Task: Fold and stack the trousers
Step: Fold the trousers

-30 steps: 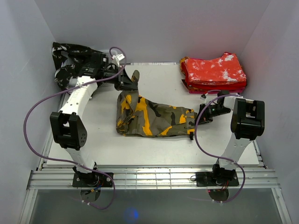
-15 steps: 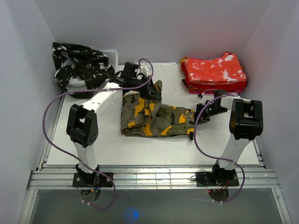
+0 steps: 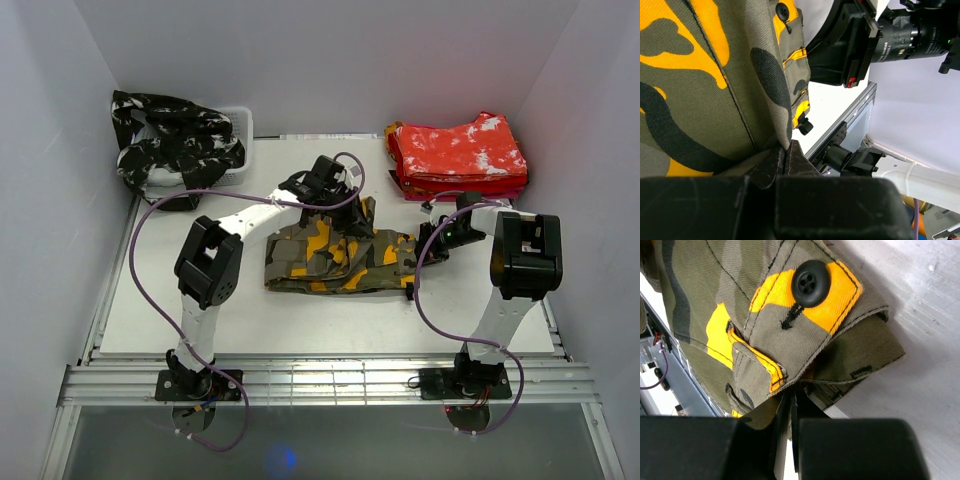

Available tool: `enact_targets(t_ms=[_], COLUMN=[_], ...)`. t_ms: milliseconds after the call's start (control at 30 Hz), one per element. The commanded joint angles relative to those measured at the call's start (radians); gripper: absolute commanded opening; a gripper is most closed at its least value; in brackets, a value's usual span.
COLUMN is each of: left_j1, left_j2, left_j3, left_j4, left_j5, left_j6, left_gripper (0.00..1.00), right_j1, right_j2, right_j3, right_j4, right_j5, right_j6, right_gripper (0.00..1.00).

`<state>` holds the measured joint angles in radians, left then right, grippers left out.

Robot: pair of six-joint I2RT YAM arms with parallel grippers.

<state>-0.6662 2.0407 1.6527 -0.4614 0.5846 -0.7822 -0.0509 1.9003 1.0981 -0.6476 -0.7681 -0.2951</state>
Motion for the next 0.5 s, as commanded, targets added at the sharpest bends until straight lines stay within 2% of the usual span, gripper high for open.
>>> enact_targets(t_ms=[0,133,200,267,300,467], left_j1=[-0.018,-0.009,-0.006,-0.004,-0.006,-0.004], left_j2=[-0.028,-0.024,-0.027,-0.031,-0.030,-0.022], left_j3=[0.033,-0.005,-0.031,-0.044,-0.048,-0.041], left_j4=[0.063,0.046,0.046,0.047,0.047,0.043], left_j5=[-0.023,-0.052,-0.055,-0.058,-0.058,-0.066], left_j6=[-0.049,-0.051,-0.054,-0.054,-0.054,-0.042], left_gripper=[0.00,0.00,0.00,0.00,0.00,0.00], right_j1=[0.005,-0.030,-0.070,-0.099,-0.104,-0.083], right_j2=[-0.038,-0.110,-0.150,-0.168,-0.185,-0.224], right_j3=[-0.001,0.000,0.026,0.049,0.068,0.082], right_j4=[-0.001,-0.052,-0.099,-0.129,-0.150,-0.170], right_j5=[0.036,0.119,0.113,0.093,0.083,-0.111], right_j6=[-0.003,-0.067,-0.084,-0.101,-0.101,-0.066], right_gripper=[0.08,0.09,0.16,0.19,0.22,0.23])
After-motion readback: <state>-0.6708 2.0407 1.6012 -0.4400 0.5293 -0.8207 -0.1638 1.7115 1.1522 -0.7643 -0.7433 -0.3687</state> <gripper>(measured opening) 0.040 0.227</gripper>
